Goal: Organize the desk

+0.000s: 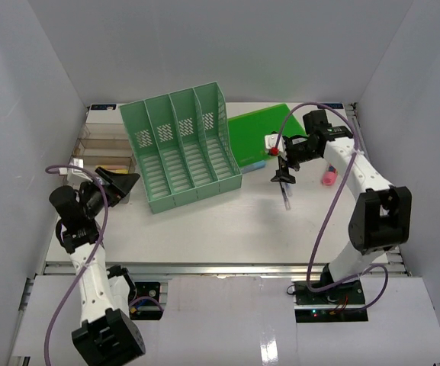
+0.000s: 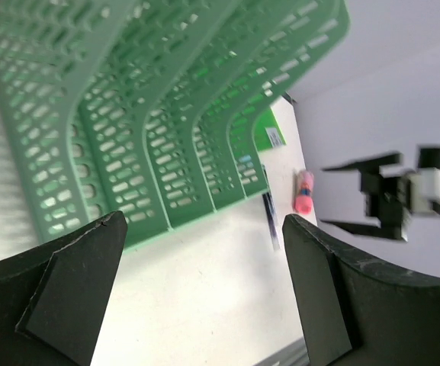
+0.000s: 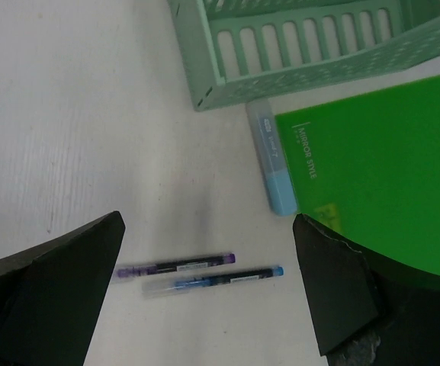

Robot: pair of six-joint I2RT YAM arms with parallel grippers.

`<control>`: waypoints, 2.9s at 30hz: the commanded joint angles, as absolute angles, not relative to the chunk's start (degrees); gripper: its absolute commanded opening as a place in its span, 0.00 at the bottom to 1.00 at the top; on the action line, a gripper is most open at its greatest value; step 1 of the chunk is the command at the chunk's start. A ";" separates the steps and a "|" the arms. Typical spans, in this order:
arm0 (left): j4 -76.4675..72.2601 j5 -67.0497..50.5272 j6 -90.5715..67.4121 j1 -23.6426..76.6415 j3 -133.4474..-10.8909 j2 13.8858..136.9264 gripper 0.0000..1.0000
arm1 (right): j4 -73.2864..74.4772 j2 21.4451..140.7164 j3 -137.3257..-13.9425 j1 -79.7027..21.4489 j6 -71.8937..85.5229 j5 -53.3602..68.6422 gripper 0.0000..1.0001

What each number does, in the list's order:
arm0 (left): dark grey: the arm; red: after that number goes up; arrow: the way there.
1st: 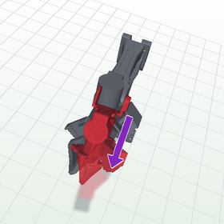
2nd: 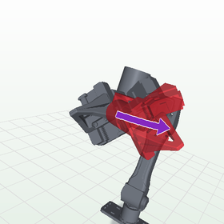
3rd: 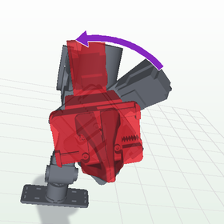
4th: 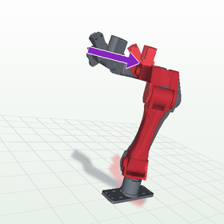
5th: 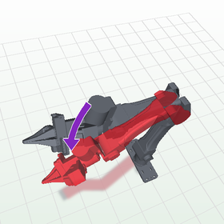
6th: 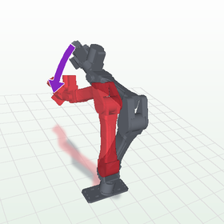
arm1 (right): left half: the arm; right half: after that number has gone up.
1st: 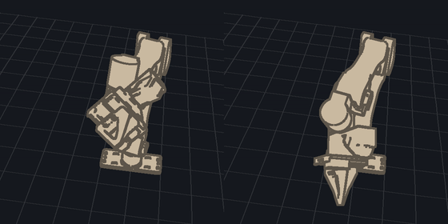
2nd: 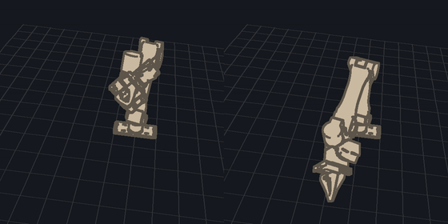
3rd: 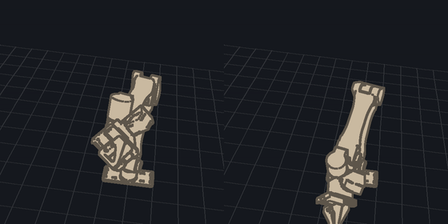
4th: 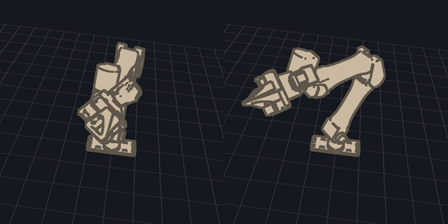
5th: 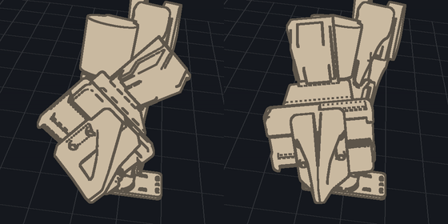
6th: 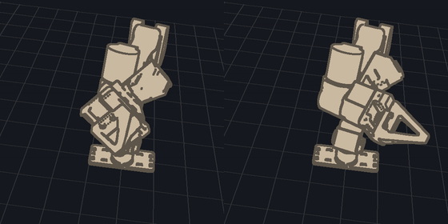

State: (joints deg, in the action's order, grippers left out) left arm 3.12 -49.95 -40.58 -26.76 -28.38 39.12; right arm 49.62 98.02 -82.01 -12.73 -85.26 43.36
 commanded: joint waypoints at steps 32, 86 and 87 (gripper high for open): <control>5.80 -61.43 -46.47 -26.09 -25.99 32.34 0.95 | 58.16 132.59 -106.99 -17.58 -94.51 32.24 0.54; -27.59 -1.85 -67.34 42.81 -52.67 87.49 0.94 | 41.73 85.15 -75.13 -11.43 -42.09 50.92 0.08; -27.95 -1.79 -67.74 43.10 -53.71 88.98 0.94 | 40.75 84.28 -74.44 -11.43 -40.34 52.07 0.08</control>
